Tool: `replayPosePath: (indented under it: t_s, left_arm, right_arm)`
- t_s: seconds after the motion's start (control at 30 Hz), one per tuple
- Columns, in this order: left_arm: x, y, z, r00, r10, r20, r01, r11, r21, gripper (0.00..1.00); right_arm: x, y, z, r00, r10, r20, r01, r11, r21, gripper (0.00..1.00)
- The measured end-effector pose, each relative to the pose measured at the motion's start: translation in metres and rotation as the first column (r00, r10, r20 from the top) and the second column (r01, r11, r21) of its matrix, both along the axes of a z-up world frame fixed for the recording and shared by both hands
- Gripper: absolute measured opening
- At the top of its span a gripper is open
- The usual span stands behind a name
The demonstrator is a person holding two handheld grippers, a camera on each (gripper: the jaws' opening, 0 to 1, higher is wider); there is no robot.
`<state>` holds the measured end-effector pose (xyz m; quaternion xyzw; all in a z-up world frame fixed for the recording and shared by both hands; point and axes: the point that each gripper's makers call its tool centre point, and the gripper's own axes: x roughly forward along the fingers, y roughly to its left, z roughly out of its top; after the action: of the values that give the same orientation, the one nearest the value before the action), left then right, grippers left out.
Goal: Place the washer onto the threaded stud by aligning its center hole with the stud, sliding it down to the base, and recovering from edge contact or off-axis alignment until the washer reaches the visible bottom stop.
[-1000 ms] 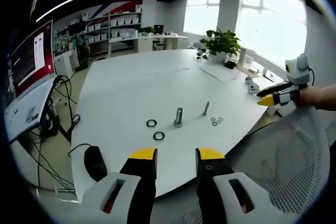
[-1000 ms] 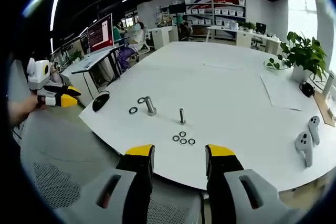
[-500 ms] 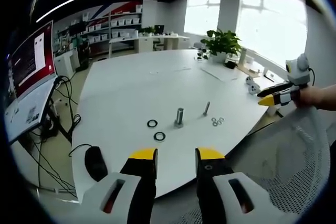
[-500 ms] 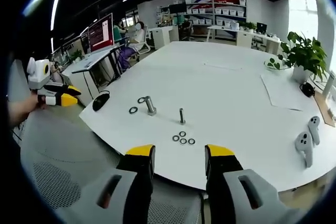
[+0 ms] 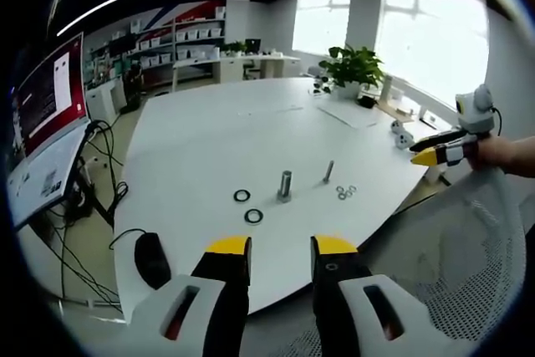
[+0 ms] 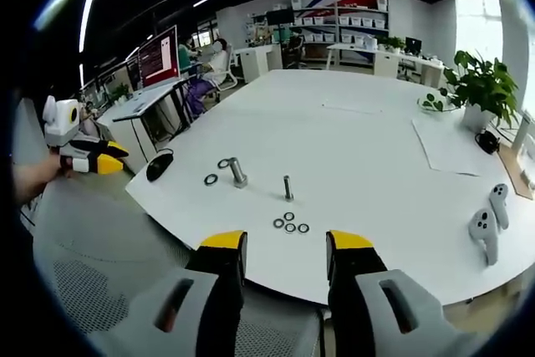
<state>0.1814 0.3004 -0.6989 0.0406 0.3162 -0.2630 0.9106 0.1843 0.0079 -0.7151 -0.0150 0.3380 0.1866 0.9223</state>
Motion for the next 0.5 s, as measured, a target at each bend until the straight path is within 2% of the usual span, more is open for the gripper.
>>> replayPosePath:
  t_s: [0.5]
  left_arm:
    - [-0.0008, 0.0017, -0.0006, 1.0, 0.001, -0.005, -0.001, 1.0, -0.002, 0.26]
  right_arm:
    - [-0.001, -0.0006, 0.0004, 1.0, -0.014, -0.001, 0.014, 1.0, 0.006, 0.4]
